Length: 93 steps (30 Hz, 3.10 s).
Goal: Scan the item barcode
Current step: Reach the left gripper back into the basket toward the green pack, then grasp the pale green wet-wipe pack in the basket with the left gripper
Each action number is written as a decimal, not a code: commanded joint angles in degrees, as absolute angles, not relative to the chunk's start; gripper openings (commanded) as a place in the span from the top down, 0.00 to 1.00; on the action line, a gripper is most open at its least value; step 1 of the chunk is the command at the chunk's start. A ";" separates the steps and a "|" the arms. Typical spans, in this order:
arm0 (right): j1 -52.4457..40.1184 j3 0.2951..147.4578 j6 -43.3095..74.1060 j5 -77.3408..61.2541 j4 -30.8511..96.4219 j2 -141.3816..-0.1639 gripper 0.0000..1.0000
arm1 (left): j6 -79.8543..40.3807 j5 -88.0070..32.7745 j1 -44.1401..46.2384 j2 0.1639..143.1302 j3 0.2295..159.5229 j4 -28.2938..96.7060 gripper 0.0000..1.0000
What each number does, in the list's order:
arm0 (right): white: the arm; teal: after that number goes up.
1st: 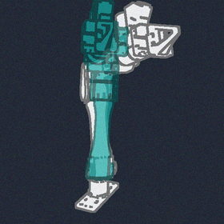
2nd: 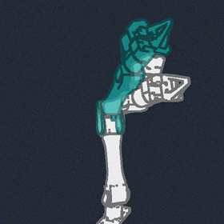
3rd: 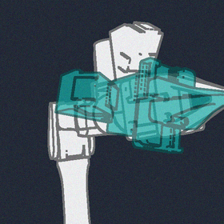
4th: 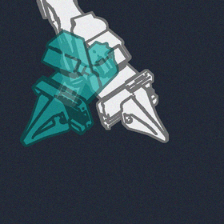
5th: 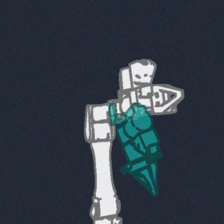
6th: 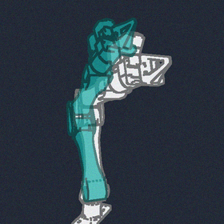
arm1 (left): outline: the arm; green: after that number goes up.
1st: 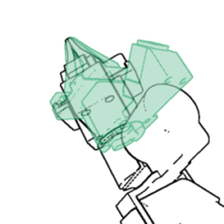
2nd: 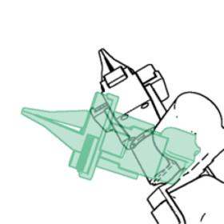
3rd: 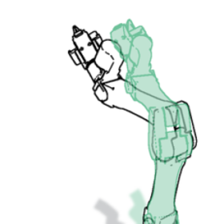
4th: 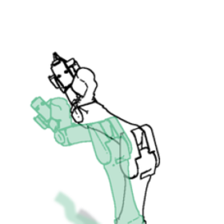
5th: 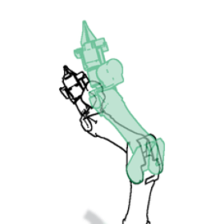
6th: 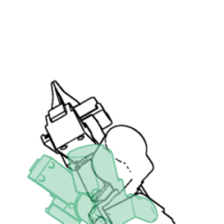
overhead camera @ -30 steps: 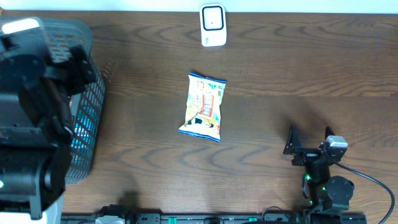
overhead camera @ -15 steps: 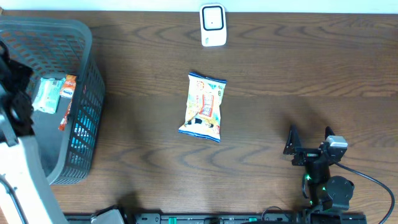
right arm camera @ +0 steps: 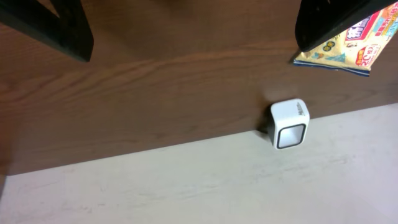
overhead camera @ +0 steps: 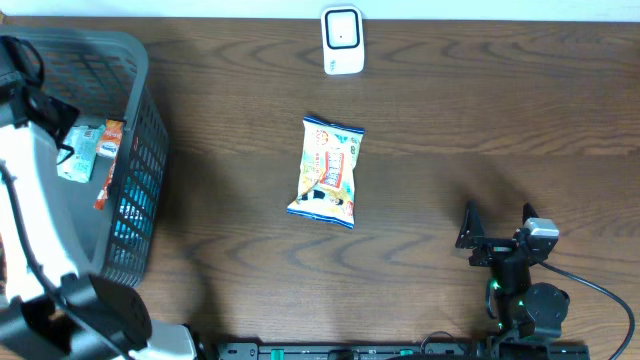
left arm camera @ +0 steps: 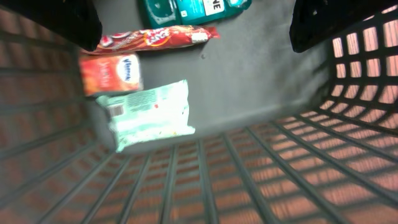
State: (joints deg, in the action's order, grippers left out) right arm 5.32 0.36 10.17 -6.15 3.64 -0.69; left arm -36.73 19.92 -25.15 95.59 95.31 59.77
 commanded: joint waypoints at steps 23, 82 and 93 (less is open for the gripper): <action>4.99 0.30 9.78 -5.91 3.88 -0.38 0.01 | -33.50 14.28 -28.01 111.13 85.67 44.73 0.15; 4.99 0.32 9.78 -5.91 3.88 -0.38 0.01 | -34.11 5.91 -31.97 113.65 72.20 19.97 0.23; 4.99 0.32 9.78 -5.91 3.88 -0.38 0.01 | -25.67 5.98 -31.97 116.20 72.20 20.10 0.92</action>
